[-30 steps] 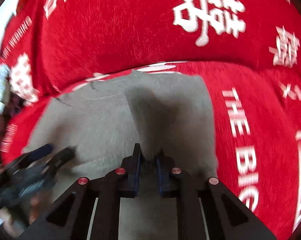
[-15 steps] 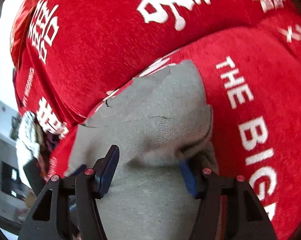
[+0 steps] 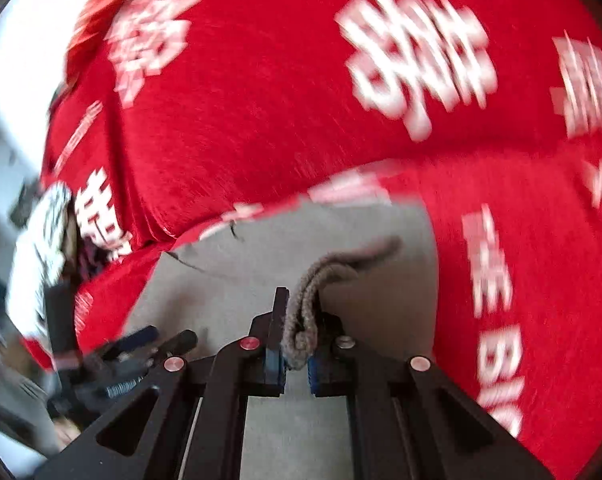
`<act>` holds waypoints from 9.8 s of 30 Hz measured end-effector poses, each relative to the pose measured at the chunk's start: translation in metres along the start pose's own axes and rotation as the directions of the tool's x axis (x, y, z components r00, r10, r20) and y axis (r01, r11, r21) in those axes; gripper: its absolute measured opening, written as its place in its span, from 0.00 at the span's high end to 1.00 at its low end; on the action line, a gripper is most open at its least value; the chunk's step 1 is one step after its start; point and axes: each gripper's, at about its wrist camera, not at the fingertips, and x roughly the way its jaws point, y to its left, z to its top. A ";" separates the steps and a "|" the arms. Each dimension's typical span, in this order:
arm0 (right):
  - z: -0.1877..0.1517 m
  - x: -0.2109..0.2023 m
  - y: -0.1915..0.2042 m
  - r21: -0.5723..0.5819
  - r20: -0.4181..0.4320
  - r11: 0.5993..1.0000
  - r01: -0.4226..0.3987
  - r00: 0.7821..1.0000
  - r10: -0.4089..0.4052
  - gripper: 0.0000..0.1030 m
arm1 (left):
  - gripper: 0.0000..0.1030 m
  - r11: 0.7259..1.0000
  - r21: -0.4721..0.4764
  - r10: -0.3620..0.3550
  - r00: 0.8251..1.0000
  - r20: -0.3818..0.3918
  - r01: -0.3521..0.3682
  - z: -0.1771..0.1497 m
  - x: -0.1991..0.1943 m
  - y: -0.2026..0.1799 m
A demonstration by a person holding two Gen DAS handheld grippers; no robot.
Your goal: Fold small clothes
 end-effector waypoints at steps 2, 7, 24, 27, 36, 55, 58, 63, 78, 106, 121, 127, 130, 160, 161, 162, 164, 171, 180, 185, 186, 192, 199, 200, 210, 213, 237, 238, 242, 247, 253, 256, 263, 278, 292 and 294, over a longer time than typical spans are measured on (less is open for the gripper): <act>0.000 0.005 0.008 -0.078 0.011 0.995 0.056 0.998 -0.056 0.92 | 0.07 1.000 0.010 0.004 1.000 0.006 -0.004 -0.002 0.001 0.005; -0.029 0.025 -0.030 -0.046 -0.090 0.990 0.136 0.986 -0.139 0.92 | 0.07 0.996 0.085 0.040 0.999 0.030 -0.042 -0.013 0.001 -0.005; -0.031 0.039 0.001 -0.047 -0.185 0.980 0.191 0.963 -0.197 0.44 | 0.07 0.994 0.071 0.085 0.996 -0.022 -0.083 0.000 0.003 0.007; -0.029 0.050 0.000 -0.062 -0.148 0.968 0.244 0.957 -0.251 0.44 | 0.05 0.991 0.094 0.096 0.995 -0.018 -0.094 0.003 0.007 0.006; -0.006 0.055 0.024 -0.151 -0.146 0.945 0.289 0.939 -0.310 0.38 | 0.01 0.992 0.094 0.087 0.996 -0.021 -0.085 0.027 0.015 0.011; 0.043 0.116 -0.012 -0.052 -0.316 0.925 0.375 0.873 -0.372 0.23 | 0.01 0.999 -0.001 0.033 0.989 -0.143 -0.033 0.082 0.037 0.028; 0.018 0.079 0.017 -0.081 -0.235 0.956 0.282 0.927 -0.293 0.23 | 0.01 0.999 0.047 0.017 0.996 -0.089 -0.013 0.045 0.006 0.015; -0.042 0.065 0.048 -0.160 -0.223 0.951 0.263 0.929 -0.295 0.24 | 0.00 0.982 0.162 0.101 0.994 -0.045 -0.093 -0.005 -0.003 -0.001; -0.134 0.007 0.094 -0.286 -0.101 0.922 0.263 0.948 -0.302 0.24 | 0.00 0.985 0.163 0.055 0.998 0.019 -0.057 -0.098 -0.064 0.012; -0.243 -0.074 0.111 -0.525 -0.048 0.831 0.185 0.968 -0.246 0.21 | 0.00 0.952 0.301 0.042 0.997 0.061 -0.059 -0.214 -0.112 0.011; -0.242 -0.114 0.020 -0.159 -0.206 0.951 0.264 0.934 -0.294 0.20 | 0.00 0.977 -0.188 -0.117 0.989 -0.089 0.099 -0.227 -0.109 0.119; -0.249 -0.110 0.039 -0.225 -0.194 0.941 0.254 0.934 -0.299 0.66 | 0.34 0.989 -0.134 -0.077 0.994 -0.073 0.067 -0.228 -0.118 0.100; -0.245 -0.116 0.033 -0.175 -0.214 0.967 0.187 0.951 -0.222 0.85 | 0.85 0.985 -0.130 -0.120 0.991 -0.061 0.111 -0.227 -0.128 0.103; -0.140 -0.100 -0.022 0.098 -0.034 0.995 0.030 0.999 -0.026 0.41 | 0.00 0.912 -0.251 -0.299 0.944 0.136 0.325 -0.130 -0.124 0.127; -0.144 -0.107 -0.019 0.082 -0.020 0.996 0.037 0.999 -0.036 0.40 | 0.00 0.922 -0.225 -0.294 0.947 0.126 0.316 -0.133 -0.127 0.126; -0.150 -0.115 -0.017 0.062 -0.007 0.997 0.051 0.999 -0.050 0.40 | 0.00 0.923 -0.214 -0.304 0.946 0.109 0.321 -0.137 -0.127 0.125; -0.158 -0.120 -0.017 0.063 -0.013 0.997 0.044 0.999 -0.044 0.40 | 0.00 0.923 -0.202 -0.318 0.945 0.076 0.327 -0.144 -0.123 0.120; -0.175 -0.108 -0.017 0.113 -0.091 0.993 -0.020 0.995 0.031 0.41 | 0.25 0.954 -0.115 -0.277 0.961 0.014 0.277 -0.148 -0.103 0.086; -0.168 -0.099 -0.003 0.098 -0.113 0.985 -0.144 0.981 0.155 0.93 | 0.89 0.949 -0.053 -0.311 0.950 0.036 0.312 -0.149 -0.132 0.074; -0.141 -0.127 0.009 0.067 -0.026 0.978 -0.196 0.980 0.198 0.93 | 0.89 0.940 -0.047 -0.325 0.931 0.168 0.337 -0.132 -0.168 0.071; -0.136 -0.131 0.010 0.069 -0.009 0.977 -0.201 0.979 0.202 0.93 | 0.89 0.939 -0.047 -0.326 0.927 0.187 0.340 -0.129 -0.174 0.072; -0.096 -0.152 0.014 0.088 0.085 0.970 -0.226 0.972 0.219 0.93 | 0.89 0.938 -0.100 -0.302 0.922 0.241 0.333 -0.102 -0.184 0.079; -0.058 -0.150 0.026 0.090 0.120 0.975 -0.204 0.974 0.192 0.93 | 0.89 0.947 -0.113 -0.267 0.932 0.244 0.301 -0.074 -0.186 0.075; -0.055 -0.150 0.026 0.094 0.124 0.975 -0.200 0.974 0.188 0.93 | 0.89 0.949 -0.113 -0.262 0.934 0.242 0.295 -0.070 -0.186 0.074; -0.027 -0.136 0.024 0.127 0.104 0.980 -0.155 0.984 0.142 0.93 | 0.89 0.947 -0.142 -0.260 0.946 0.192 0.289 -0.034 -0.172 0.076; -0.018 -0.132 0.024 0.131 0.102 0.982 -0.138 0.987 0.125 0.93 | 0.89 0.945 -0.138 -0.267 0.944 0.191 0.296 -0.025 -0.171 0.075; 0.019 -0.067 0.011 0.150 0.010 0.989 0.003 1.000 -0.005 0.93 | 0.89 0.968 -0.118 -0.211 0.973 0.091 0.221 0.040 -0.111 0.060; 0.020 -0.064 0.010 0.150 0.004 0.989 0.009 1.000 -0.010 0.93 | 0.89 0.970 -0.114 -0.205 0.975 0.083 0.214 0.041 -0.107 0.060; 0.023 -0.051 0.006 0.161 -0.018 0.987 0.029 1.000 -0.026 0.93 | 0.89 0.969 -0.129 -0.204 0.978 0.053 0.209 0.047 -0.089 0.063; 0.028 -0.037 0.004 0.160 -0.033 0.986 0.039 0.999 -0.034 0.93 | 0.89 0.968 -0.144 -0.203 0.978 0.039 0.207 0.052 -0.077 0.066; 0.037 -0.023 -0.002 0.169 -0.039 0.984 0.048 0.998 -0.042 0.93 | 0.89 0.971 -0.127 -0.198 0.980 0.033 0.201 0.065 -0.068 0.061; 0.042 -0.013 -0.007 0.177 -0.047 0.982 0.060 0.998 -0.052 0.93 | 0.89 0.975 -0.115 -0.186 0.982 0.025 0.188 0.074 -0.059 0.056; 0.048 0.017 -0.019 0.177 -0.082 0.980 0.087 0.994 -0.073 0.93 | 0.89 0.985 -0.095 -0.149 0.989 -0.015 0.147 0.083 -0.027 0.051; 0.039 0.080 -0.050 0.203 -0.175 0.969 0.143 0.979 -0.108 0.93 | 0.89 0.992 -0.078 -0.109 0.990 -0.093 0.102 0.081 0.036 0.050; 0.031 0.098 -0.062 0.211 -0.211 0.968 0.136 0.973 -0.091 0.91 | 0.79 0.989 -0.084 -0.132 0.984 -0.117 0.122 0.079 0.048 0.053; 0.033 0.095 -0.064 0.240 -0.216 0.964 0.112 0.975 -0.060 0.85 | 0.34 0.980 -0.082 -0.189 0.972 -0.142 0.179 0.083 0.049 0.050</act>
